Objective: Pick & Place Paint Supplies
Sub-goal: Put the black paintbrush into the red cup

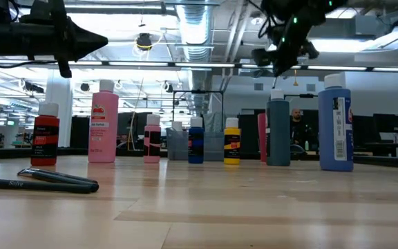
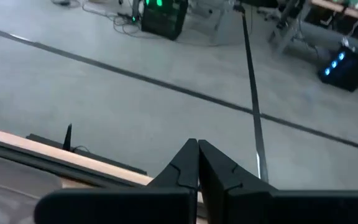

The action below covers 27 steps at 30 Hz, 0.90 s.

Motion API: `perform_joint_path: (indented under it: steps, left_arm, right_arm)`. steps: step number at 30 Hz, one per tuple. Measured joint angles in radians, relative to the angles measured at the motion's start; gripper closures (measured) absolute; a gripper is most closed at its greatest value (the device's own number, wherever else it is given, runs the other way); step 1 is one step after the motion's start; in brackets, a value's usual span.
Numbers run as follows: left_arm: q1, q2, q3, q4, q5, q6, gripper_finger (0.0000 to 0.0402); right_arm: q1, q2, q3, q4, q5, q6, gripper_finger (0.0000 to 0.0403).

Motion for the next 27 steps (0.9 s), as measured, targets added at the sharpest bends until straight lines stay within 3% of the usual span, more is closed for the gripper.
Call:
perform_joint_path:
  steps: [4, 7, 13, 15, 18, 21, 27]
  left_arm:
    - [0.0, 0.0, 0.0, 0.004, -0.001, -0.043, 0.0361]
    - [0.0, 0.002, 0.014, -0.002, 0.035, -0.066, 0.0326]
    - [0.0, 0.068, 0.151, -0.081, 0.226, -0.075, 0.025]
    - [0.0, 0.11, 0.234, -0.202, 0.298, -0.106, 0.0233]
    - [0.0, 0.189, 0.384, -0.52, 0.403, -0.12, 0.0222]
    - [0.0, 0.287, 0.521, -0.838, 0.428, -0.114, 0.022]
    - [-0.03, 0.484, 0.693, -1.147, 0.508, -0.013, 0.022]
  right_arm:
    - [0.001, 0.012, -0.092, 0.158, 0.002, -0.077, 0.0403]
    - [0.002, 0.014, -0.114, 0.166, 0.004, -0.086, 0.0403]
    - [0.001, 0.005, -0.116, 0.169, 0.004, -0.148, 0.039]
    - [0.001, 0.004, -0.115, 0.171, 0.004, -0.157, 0.0375]
    - [0.002, 0.005, -0.115, 0.165, 0.004, -0.157, 0.0346]
    - [0.002, 0.005, -0.115, 0.166, 0.0, -0.157, 0.0318]
    - [0.006, 0.005, -0.115, 0.166, -0.002, -0.157, 0.0274]
